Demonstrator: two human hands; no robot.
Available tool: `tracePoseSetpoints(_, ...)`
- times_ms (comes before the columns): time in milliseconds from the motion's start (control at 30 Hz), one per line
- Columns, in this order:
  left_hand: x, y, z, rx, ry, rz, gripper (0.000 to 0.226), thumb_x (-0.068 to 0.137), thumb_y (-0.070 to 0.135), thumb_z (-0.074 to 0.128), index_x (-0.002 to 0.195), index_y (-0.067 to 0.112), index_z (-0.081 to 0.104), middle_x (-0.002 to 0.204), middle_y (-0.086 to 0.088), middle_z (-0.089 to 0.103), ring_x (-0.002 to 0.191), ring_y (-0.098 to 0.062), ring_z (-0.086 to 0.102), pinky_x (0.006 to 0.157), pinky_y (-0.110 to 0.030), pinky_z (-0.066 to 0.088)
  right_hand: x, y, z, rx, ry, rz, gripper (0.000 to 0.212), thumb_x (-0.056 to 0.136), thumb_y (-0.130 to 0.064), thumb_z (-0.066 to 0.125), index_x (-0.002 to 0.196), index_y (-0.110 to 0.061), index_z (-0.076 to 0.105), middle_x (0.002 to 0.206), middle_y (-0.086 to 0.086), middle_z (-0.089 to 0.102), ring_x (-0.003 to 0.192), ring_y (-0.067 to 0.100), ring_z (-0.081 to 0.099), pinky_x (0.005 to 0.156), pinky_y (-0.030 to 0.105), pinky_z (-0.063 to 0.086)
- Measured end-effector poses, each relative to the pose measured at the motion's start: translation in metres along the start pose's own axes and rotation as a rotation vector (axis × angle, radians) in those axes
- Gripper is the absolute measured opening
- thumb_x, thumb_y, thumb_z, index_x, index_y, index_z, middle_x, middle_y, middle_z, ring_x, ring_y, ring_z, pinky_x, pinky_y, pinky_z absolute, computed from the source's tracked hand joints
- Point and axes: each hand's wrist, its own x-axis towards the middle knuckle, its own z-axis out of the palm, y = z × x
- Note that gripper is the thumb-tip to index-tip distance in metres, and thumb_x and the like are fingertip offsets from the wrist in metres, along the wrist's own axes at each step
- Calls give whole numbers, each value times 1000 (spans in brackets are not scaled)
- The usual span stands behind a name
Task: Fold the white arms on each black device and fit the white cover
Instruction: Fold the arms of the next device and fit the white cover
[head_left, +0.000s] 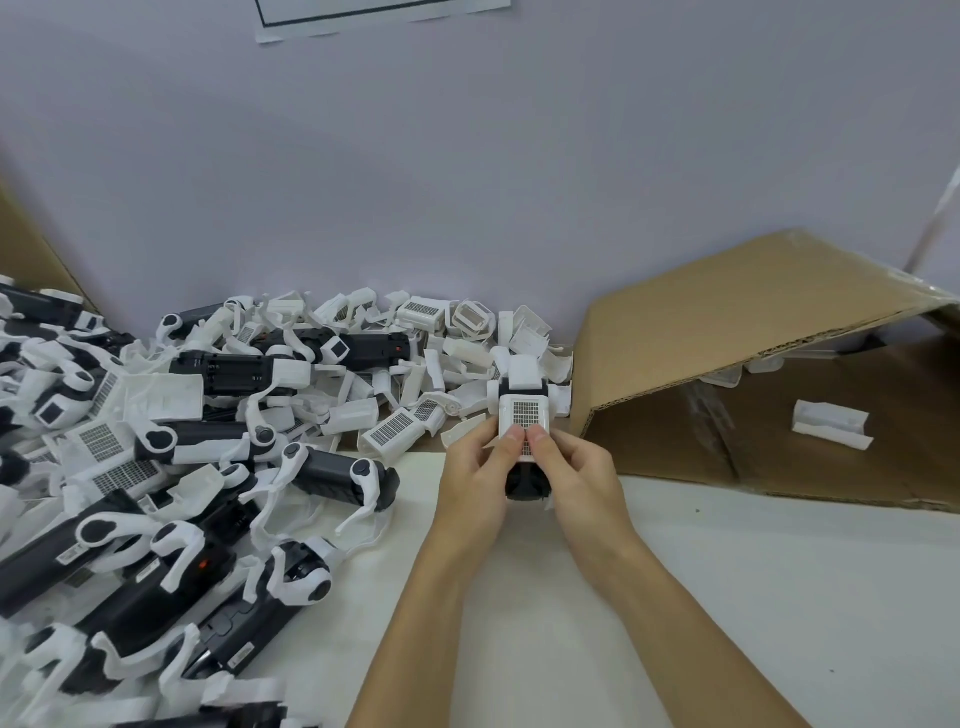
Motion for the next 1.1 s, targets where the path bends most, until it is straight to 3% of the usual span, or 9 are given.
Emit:
tracePoseSetpoints(133,-1,1,-5,6,-28,15,22,101,18,53,108,8,72,100,-17,74,97,-35,71,85,-51,56,-1,0,-1,8,10,-24,22,100,-17,57,101,-10,77,91,7,78,87,16,73,72,23,56)
tracePoseSetpoints(233,-2,5,-4,-65,-11,10,28,89,30,58,100,10,75,96,-16,72,92,-30,68,88,-58,52,-1,0,-1,124,-7,8,20,97,-20,62,104,-9,78,98,14,76,97,27,73,82,37,59)
tracePoseSetpoints(400,2,1,-1,-27,83,-9,30,97,36,60,78,21,79,77,-2,74,75,-13,68,68,-29,53,-2,0,2,95,-12,15,36,87,-44,69,89,-10,80,89,18,76,89,29,74,82,42,59)
tracePoseSetpoints(533,3,2,-5,-58,72,26,32,89,37,63,79,10,77,76,-9,71,74,-19,66,66,-28,52,-2,-1,3,36,31,-13,39,81,-47,65,72,-11,78,74,7,74,74,16,67,73,35,54)
tracePoseSetpoints(667,3,1,-3,-69,99,26,27,93,34,65,86,11,78,80,-8,74,74,-16,69,66,-25,55,-3,-2,3,45,16,-24,35,90,-39,61,89,-9,80,86,8,78,82,14,70,75,27,56)
tracePoseSetpoints(800,5,1,3,-88,259,-35,25,93,35,66,98,15,78,88,-7,78,84,-21,74,74,-32,59,-5,6,10,-199,182,-174,13,94,-31,67,103,-24,72,96,-10,74,94,1,68,74,14,50)
tracePoseSetpoints(967,6,9,-1,-502,186,-209,51,101,45,40,124,8,67,124,-18,68,119,-34,63,98,-43,53,-9,14,15,-483,72,-284,63,77,-43,77,133,-31,50,120,-19,49,114,-11,48,89,1,37)
tracePoseSetpoints(1033,6,8,-2,-493,126,-214,48,105,36,32,129,7,63,125,-13,69,118,-26,64,97,-37,52,-6,13,11,-461,135,-279,63,80,-33,79,136,-25,51,121,-15,52,114,-7,51,91,6,42)
tracePoseSetpoints(1100,7,8,-2,-352,190,-168,43,106,30,38,114,3,70,107,-13,76,97,-20,73,79,-28,56,-2,9,7,-403,217,-269,53,84,-29,76,132,-21,57,119,-12,61,112,0,57,92,18,48)
